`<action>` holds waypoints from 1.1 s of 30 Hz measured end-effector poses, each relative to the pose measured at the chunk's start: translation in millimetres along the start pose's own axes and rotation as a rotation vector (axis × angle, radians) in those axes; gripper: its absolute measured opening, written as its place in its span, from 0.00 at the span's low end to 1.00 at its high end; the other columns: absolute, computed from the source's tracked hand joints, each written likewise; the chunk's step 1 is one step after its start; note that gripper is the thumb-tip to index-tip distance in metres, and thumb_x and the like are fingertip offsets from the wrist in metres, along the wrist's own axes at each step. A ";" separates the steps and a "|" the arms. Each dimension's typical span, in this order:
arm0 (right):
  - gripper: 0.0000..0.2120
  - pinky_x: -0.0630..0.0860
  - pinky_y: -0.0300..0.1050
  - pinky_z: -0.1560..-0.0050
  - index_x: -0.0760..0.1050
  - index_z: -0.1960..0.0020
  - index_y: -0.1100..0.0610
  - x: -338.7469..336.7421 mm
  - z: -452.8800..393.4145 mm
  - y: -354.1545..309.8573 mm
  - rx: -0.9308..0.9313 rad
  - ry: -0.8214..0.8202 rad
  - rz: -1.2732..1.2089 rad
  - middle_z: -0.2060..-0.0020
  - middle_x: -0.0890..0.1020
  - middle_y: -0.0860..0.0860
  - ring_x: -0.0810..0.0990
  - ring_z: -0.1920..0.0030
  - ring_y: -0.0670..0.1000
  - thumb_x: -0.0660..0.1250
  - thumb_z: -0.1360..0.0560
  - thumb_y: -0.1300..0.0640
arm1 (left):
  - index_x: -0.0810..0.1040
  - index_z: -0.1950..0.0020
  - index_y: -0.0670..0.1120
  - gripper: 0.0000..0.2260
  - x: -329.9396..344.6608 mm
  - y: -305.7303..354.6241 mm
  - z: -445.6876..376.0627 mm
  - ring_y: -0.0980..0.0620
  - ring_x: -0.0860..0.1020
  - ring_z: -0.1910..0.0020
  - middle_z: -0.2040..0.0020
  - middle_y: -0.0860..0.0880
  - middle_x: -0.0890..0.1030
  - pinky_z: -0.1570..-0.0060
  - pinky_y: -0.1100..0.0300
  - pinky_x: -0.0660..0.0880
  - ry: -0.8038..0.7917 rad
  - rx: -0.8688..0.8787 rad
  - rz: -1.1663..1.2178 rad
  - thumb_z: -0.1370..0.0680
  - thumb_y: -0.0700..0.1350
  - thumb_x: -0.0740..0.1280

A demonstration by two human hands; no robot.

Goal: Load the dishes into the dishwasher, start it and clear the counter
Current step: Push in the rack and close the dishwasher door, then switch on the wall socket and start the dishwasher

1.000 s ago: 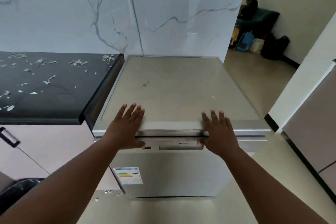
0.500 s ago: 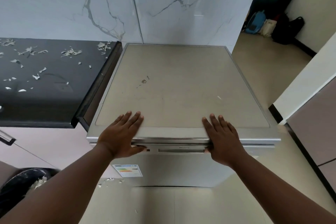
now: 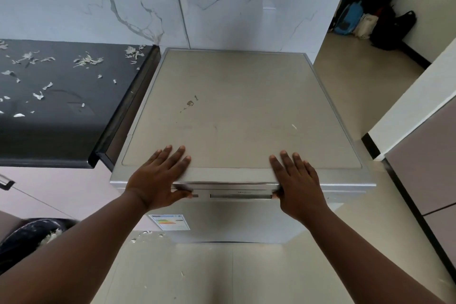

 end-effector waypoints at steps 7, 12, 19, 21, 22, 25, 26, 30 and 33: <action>0.43 0.65 0.62 0.34 0.68 0.26 0.55 9.9 -0.4 2.5 -0.069 0.188 0.062 0.30 0.71 0.60 0.69 0.30 0.67 0.80 0.38 0.55 | 0.74 0.31 0.43 0.39 8.4 -2.5 -0.5 0.34 0.70 0.32 0.29 0.39 0.71 0.35 0.40 0.69 0.099 0.010 0.001 0.28 0.72 0.57; 0.45 0.67 0.63 0.35 0.67 0.26 0.55 -0.5 -1.6 -1.6 -0.036 0.107 0.039 0.29 0.70 0.59 0.68 0.30 0.67 0.81 0.39 0.54 | 0.73 0.30 0.44 0.40 -3.9 1.2 -1.4 0.35 0.69 0.30 0.28 0.40 0.70 0.33 0.41 0.68 0.028 -0.035 0.030 0.31 0.71 0.64; 0.49 0.45 0.52 0.25 0.25 0.29 0.41 3.2 -10.4 5.8 0.010 -0.095 0.039 0.21 0.40 0.48 0.41 0.22 0.56 0.66 0.24 0.43 | 0.34 0.22 0.54 0.56 1.0 -10.6 -18.9 0.49 0.32 0.24 0.25 0.52 0.32 0.26 0.53 0.35 -0.190 -0.120 0.154 0.36 0.78 0.61; 0.50 0.45 0.51 0.25 0.24 0.30 0.40 1.9 -11.2 5.1 0.019 -0.091 0.017 0.21 0.40 0.47 0.41 0.22 0.55 0.66 0.25 0.42 | 0.29 0.24 0.55 0.58 1.9 -15.0 -25.8 0.49 0.29 0.26 0.26 0.51 0.29 0.28 0.54 0.32 -0.223 -0.092 0.162 0.37 0.77 0.63; 0.50 0.45 0.51 0.25 0.22 0.31 0.39 1.7 -11.2 5.3 0.025 -0.091 0.021 0.21 0.40 0.47 0.41 0.22 0.55 0.66 0.25 0.42 | 0.27 0.25 0.55 0.58 2.5 -16.4 -28.4 0.49 0.28 0.26 0.25 0.51 0.28 0.28 0.54 0.31 -0.219 -0.075 0.157 0.37 0.77 0.62; 0.53 0.44 0.53 0.26 0.19 0.33 0.36 0.4 -15.7 6.0 0.053 -0.127 0.009 0.22 0.38 0.46 0.39 0.22 0.55 0.68 0.27 0.42 | 0.25 0.27 0.55 0.56 7.3 -21.8 -32.5 0.50 0.27 0.26 0.25 0.51 0.28 0.29 0.56 0.30 -0.198 -0.021 0.150 0.37 0.79 0.57; 0.55 0.43 0.55 0.26 0.19 0.34 0.35 -1.7 -19.2 4.9 0.067 -0.161 0.004 0.22 0.36 0.46 0.38 0.22 0.55 0.68 0.28 0.42 | 0.25 0.27 0.56 0.55 7.5 -24.0 -34.3 0.50 0.27 0.27 0.25 0.52 0.27 0.30 0.56 0.29 -0.196 -0.002 0.161 0.37 0.81 0.55; 0.67 0.37 0.63 0.27 0.18 0.33 0.38 -19.9 -47.6 -3.6 0.135 -0.381 -0.002 0.25 0.28 0.51 0.30 0.25 0.60 0.76 0.39 0.42 | 0.28 0.25 0.59 0.55 6.7 -30.9 -52.8 0.54 0.27 0.26 0.25 0.55 0.28 0.29 0.56 0.29 -0.183 0.035 0.232 0.40 0.85 0.49; 0.73 0.34 0.68 0.29 0.17 0.33 0.42 -32.1 -65.0 -13.2 0.176 -0.570 0.000 0.30 0.22 0.54 0.25 0.28 0.63 0.78 0.46 0.35 | 0.32 0.24 0.59 0.49 9.9 -39.9 -73.1 0.55 0.29 0.26 0.23 0.56 0.32 0.28 0.55 0.31 -0.118 -0.035 0.294 0.36 0.84 0.44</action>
Point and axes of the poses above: each hand's wrist, its own z-axis away from the middle knuckle, its own x-axis out of the palm, y = z × x, the point moved 3 cm from there along -z, towards the middle knuckle
